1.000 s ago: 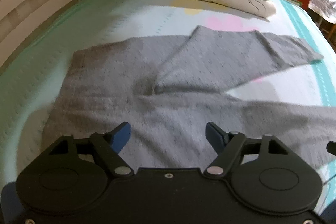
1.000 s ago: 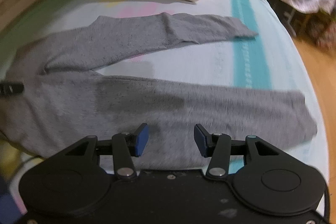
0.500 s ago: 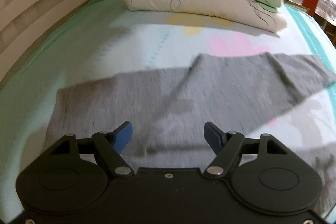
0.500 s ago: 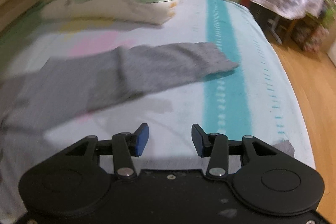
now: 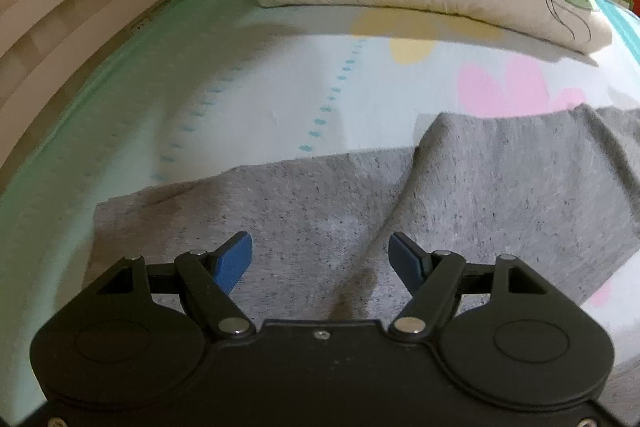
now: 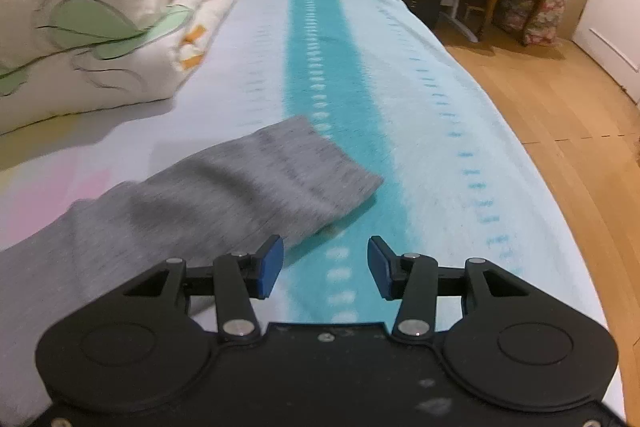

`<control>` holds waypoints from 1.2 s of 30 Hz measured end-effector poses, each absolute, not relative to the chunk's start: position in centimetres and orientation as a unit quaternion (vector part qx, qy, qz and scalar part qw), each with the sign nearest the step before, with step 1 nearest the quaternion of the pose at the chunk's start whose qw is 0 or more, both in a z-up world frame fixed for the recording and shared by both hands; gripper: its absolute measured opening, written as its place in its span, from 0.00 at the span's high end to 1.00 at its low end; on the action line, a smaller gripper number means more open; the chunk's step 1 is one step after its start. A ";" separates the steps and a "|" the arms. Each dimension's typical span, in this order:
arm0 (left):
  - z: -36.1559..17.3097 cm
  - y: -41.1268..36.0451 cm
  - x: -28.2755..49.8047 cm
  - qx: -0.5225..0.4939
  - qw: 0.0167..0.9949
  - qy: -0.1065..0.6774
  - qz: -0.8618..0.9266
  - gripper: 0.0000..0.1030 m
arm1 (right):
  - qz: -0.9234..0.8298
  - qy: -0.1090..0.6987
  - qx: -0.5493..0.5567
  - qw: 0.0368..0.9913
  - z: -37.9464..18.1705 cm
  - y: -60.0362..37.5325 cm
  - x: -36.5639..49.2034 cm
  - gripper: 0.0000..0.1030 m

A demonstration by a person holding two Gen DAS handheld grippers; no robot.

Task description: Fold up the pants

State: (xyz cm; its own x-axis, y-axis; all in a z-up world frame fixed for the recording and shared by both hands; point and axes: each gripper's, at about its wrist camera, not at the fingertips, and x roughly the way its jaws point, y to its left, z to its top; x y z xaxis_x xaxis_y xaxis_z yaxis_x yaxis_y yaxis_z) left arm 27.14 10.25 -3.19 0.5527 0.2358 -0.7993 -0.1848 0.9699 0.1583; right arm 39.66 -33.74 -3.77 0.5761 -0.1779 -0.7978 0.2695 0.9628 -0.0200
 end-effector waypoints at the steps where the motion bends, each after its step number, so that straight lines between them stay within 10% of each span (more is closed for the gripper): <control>1: -3.3 10.1 27.4 0.031 0.880 0.458 0.119 0.27 | -0.132 0.439 0.052 0.888 -4.1 -34.2 40.4 0.53; 20: -4.6 10.9 29.4 0.022 0.880 0.463 0.108 0.27 | -0.161 0.446 0.212 0.855 -10.3 -38.8 45.5 0.55; 23: -4.8 11.0 29.7 0.020 0.878 0.465 0.108 0.27 | -0.153 0.441 0.204 0.861 -10.5 -38.3 45.6 0.96; 36: -6.1 11.1 31.1 0.019 0.871 0.480 0.105 0.27 | -0.203 0.456 0.008 0.866 -10.4 -37.8 45.6 0.97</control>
